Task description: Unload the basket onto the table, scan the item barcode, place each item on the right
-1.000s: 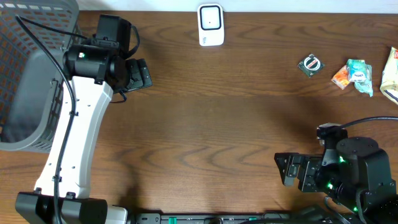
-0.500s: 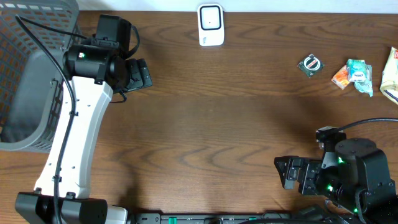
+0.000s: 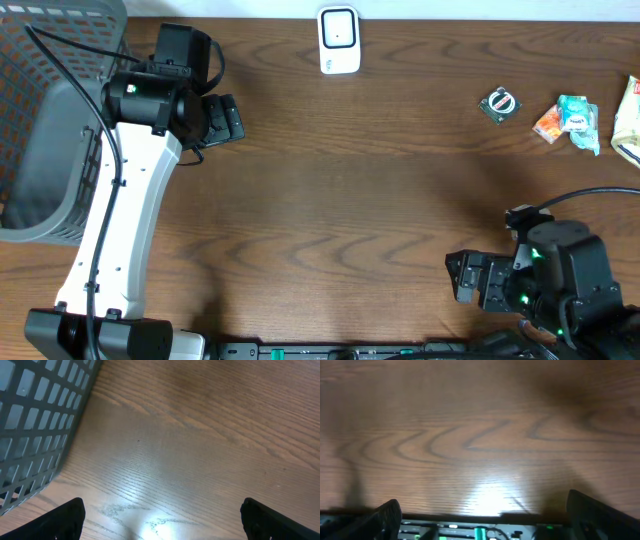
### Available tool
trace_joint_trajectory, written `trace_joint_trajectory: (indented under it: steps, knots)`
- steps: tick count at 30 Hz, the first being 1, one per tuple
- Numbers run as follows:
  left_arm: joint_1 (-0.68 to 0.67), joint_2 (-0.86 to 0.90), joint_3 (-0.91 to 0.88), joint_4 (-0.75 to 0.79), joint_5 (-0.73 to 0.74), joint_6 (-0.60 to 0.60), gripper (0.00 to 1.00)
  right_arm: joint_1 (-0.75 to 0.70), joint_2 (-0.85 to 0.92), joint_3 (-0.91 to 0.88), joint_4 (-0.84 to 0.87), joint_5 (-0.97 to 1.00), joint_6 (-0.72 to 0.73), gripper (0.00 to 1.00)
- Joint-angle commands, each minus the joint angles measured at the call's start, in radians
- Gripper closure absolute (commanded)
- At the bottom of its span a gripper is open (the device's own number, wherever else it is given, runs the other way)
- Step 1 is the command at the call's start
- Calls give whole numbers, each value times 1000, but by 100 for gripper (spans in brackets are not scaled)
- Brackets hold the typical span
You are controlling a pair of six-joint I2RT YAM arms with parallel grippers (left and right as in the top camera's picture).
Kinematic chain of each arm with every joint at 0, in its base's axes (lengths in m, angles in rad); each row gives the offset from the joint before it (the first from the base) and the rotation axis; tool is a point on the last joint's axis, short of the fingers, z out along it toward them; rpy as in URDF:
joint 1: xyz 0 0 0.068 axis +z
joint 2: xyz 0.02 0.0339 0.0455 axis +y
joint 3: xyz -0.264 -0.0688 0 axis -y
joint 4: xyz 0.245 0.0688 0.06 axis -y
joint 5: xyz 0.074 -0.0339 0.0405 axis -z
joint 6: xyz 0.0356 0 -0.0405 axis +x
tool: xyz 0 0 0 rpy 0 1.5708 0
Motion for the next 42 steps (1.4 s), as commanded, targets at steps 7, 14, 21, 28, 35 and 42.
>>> trace_joint_trajectory:
  steps: [7,14,21,28,35,42]
  knots:
    - [3,-7,9,-3,-13,10,2,-45,-124,-89,172,26,-208,1]
    - [3,-7,9,-3,-13,10,2,-112,-276,-253,325,-41,-301,1]
    - [3,-7,9,-3,-13,10,2,-172,-481,-486,480,-90,-372,1]
    - [3,-7,9,-3,-13,10,2,-177,-608,-609,583,-90,-443,1]
    - [3,-7,9,-3,-13,10,2,-237,-686,-694,640,-177,-546,1]
    - [3,-7,9,-3,-13,10,2,-279,-737,-791,752,-220,-603,1]
